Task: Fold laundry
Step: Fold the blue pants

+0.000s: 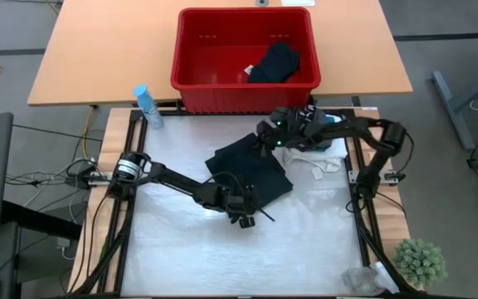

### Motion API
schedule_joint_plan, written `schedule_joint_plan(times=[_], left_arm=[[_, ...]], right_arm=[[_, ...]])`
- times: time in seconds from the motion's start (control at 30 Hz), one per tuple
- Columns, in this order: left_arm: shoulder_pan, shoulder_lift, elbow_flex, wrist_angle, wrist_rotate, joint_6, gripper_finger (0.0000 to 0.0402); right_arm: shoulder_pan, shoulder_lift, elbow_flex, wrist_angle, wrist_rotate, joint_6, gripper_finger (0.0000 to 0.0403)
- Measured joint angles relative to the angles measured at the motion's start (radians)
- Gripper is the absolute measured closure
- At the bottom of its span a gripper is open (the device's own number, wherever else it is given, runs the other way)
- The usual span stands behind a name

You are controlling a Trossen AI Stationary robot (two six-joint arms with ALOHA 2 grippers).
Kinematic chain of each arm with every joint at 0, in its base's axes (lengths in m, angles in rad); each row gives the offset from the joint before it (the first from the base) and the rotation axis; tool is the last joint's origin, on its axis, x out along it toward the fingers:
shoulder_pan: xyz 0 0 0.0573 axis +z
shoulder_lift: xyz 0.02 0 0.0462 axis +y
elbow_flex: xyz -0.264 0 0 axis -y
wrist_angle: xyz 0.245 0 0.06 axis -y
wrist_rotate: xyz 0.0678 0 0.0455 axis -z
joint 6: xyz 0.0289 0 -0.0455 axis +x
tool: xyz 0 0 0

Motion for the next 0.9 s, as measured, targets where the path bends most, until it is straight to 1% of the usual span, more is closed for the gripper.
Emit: schedule_joint_plan(times=[0.1,0.2,0.27,0.3,0.37,0.43,0.5,0.53,0.57,0.7,0.8,0.87,0.9], left_arm=[[-0.002,-0.013,-0.002,-0.009,-0.027,-0.003,0.0401],[-0.002,-0.054,-0.004,-0.027,-0.049,-0.012,0.0401],[-0.003,-0.095,-0.005,-0.051,-0.086,-0.019,0.0402],[-0.008,-0.119,-0.005,-0.064,-0.123,-0.032,0.0402],[-0.014,-0.174,-0.005,-0.103,-0.253,-0.08,0.0401],[-0.018,-0.224,-0.004,-0.153,-0.445,-0.161,0.0402],[-0.012,-0.243,-0.003,-0.203,-0.615,-0.278,0.0402],[-0.004,-0.244,-0.011,-0.217,-0.668,-0.341,0.0402],[0.007,-0.243,-0.028,-0.218,-0.693,-0.396,0.0402],[0.051,-0.238,-0.135,-0.158,-0.701,-0.607,0.0402],[0.077,-0.238,-0.219,-0.141,-0.756,-0.801,0.0401],[0.098,-0.241,-0.271,-0.111,-0.758,-0.881,0.0401],[0.109,-0.24,-0.3,-0.08,-0.741,-0.9,0.0401]], right_arm=[[-0.008,0.07,0.001,-0.005,0.003,0.0,0.0306],[-0.019,0.122,0.001,0.0,0.002,0.006,0.0306],[-0.028,0.141,0.003,0.01,-0.002,0.008,0.0306],[-0.03,0.143,0.003,0.01,-0.003,0.008,0.0306],[-0.033,0.144,0.002,0.005,-0.001,0.004,0.0306],[-0.03,0.142,0.002,0.008,0.001,0.0,0.0306],[-0.03,0.137,0.002,0.006,0.003,0.0,0.0306],[-0.03,0.137,0.002,0.009,0.003,0.0,0.0306],[-0.028,0.137,0.002,0.01,0.003,0.0,0.0306],[-0.025,0.137,0.002,0.009,0.005,0.004,0.0306],[-0.025,0.137,0.002,0.01,0.005,0.006,0.0306],[-0.025,0.137,0.002,0.009,0.004,0.007,0.0306],[-0.025,0.137,0.002,0.009,0.004,0.007,0.0306]])
